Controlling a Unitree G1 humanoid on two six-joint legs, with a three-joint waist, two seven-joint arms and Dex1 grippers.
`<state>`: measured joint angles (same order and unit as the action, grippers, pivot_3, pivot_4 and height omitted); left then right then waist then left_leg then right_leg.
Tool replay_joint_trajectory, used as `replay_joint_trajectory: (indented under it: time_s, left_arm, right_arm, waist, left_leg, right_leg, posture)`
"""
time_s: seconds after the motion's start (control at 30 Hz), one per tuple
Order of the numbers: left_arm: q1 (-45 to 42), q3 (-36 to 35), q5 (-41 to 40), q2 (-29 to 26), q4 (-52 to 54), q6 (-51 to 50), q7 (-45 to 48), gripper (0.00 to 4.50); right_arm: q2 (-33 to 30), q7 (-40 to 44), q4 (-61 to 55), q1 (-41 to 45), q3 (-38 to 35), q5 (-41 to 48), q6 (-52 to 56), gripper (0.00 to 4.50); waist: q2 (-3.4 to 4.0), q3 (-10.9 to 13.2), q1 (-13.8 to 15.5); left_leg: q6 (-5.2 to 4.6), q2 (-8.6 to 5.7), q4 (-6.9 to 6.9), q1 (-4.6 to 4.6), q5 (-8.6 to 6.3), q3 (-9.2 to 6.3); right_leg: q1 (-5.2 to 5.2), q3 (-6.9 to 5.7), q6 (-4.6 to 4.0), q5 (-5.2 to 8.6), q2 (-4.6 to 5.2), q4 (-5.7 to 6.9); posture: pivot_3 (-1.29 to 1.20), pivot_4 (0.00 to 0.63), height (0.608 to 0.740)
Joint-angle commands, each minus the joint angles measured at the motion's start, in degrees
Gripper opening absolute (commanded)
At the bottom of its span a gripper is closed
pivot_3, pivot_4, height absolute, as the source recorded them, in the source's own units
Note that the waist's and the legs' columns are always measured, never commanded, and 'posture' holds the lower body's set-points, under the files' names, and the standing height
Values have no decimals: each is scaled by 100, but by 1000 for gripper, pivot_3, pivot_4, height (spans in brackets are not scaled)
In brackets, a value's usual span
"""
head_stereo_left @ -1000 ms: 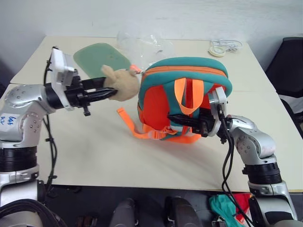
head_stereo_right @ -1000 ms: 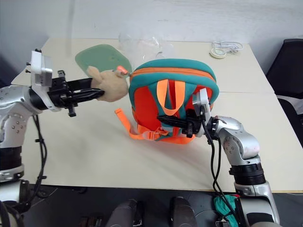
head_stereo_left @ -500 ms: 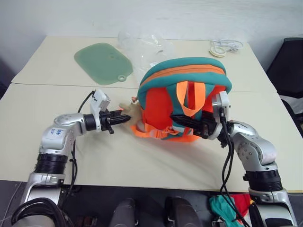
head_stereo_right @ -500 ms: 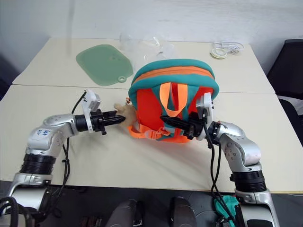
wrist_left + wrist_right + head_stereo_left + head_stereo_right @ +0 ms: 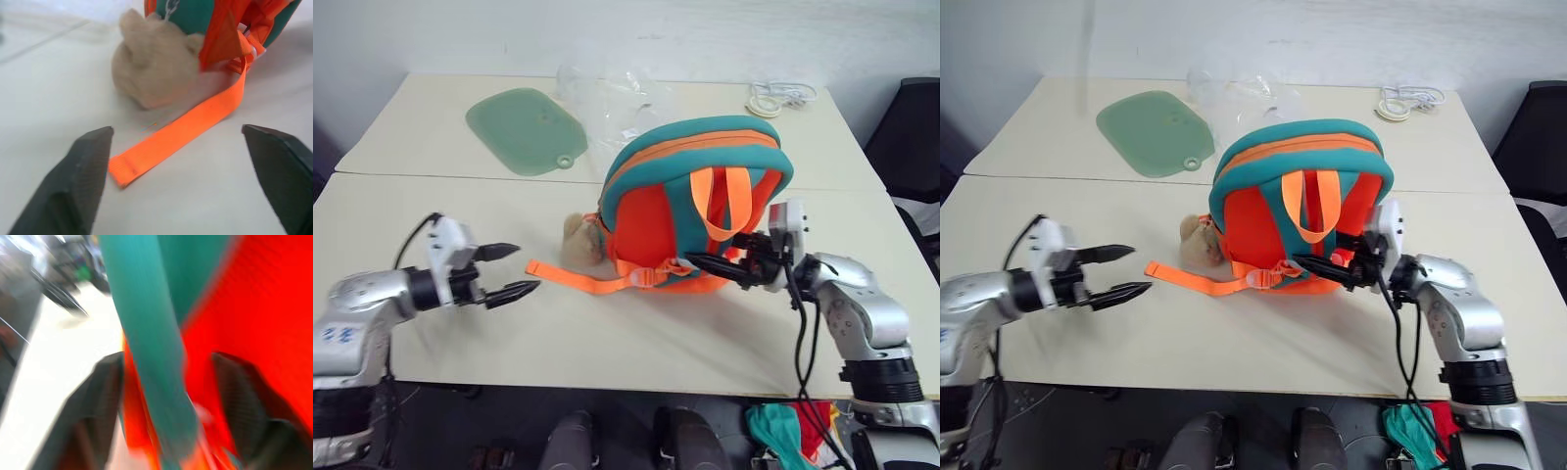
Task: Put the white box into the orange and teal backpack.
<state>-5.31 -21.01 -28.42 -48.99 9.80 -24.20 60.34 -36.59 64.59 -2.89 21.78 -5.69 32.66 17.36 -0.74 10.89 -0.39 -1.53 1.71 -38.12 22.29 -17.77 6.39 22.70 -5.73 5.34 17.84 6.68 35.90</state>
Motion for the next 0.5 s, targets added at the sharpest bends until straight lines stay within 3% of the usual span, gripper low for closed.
replay_joint_trajectory:
  time_s: [0.03,0.07,0.23,0.3,0.5]
  left_arm:
    - [775,-743,-137,-203,393,398,513,4500]
    - [1090,-967,-142,-191,445,468,582,4500]
    - [2321,-1804,41,12,774,836,569,4500]
    - [2493,-1922,60,40,836,919,496,4500]
    - [2185,-1704,68,186,949,967,-35,4500]
  right_arm:
    - [-550,527,316,-226,-395,-277,-653,4146]
    - [-683,630,516,-312,-480,-386,-908,4421]
    - [-944,1498,1836,-451,-921,-629,-2782,4473]
    - [-1126,1878,2036,-542,-894,-546,-2682,4473]
    - [-1103,1937,2064,-617,-934,-507,-2681,4473]
  waist:
    - [0,0,11]
    - [0,0,6]
    - [2,1,-3]
    - [7,4,7]
    - [8,4,5]
  left_leg:
    - [0,0,0,-1,-1,0]
    - [0,0,0,-2,-1,0]
    - [2,3,1,-13,-4,0]
    - [2,4,2,-18,-5,2]
    - [6,7,2,-21,-7,-5]
  right_leg:
    - [-2,-1,0,0,1,-1]
    - [-2,-2,0,0,1,-4]
    - [-8,-2,-4,2,0,-21]
    - [-9,0,-6,3,0,-18]
    - [-11,-3,-14,5,6,-12]
  posture:
    - [0,150,740]
    - [0,150,740]
    - [0,150,740]
    - [0,150,740]
    - [0,150,740]
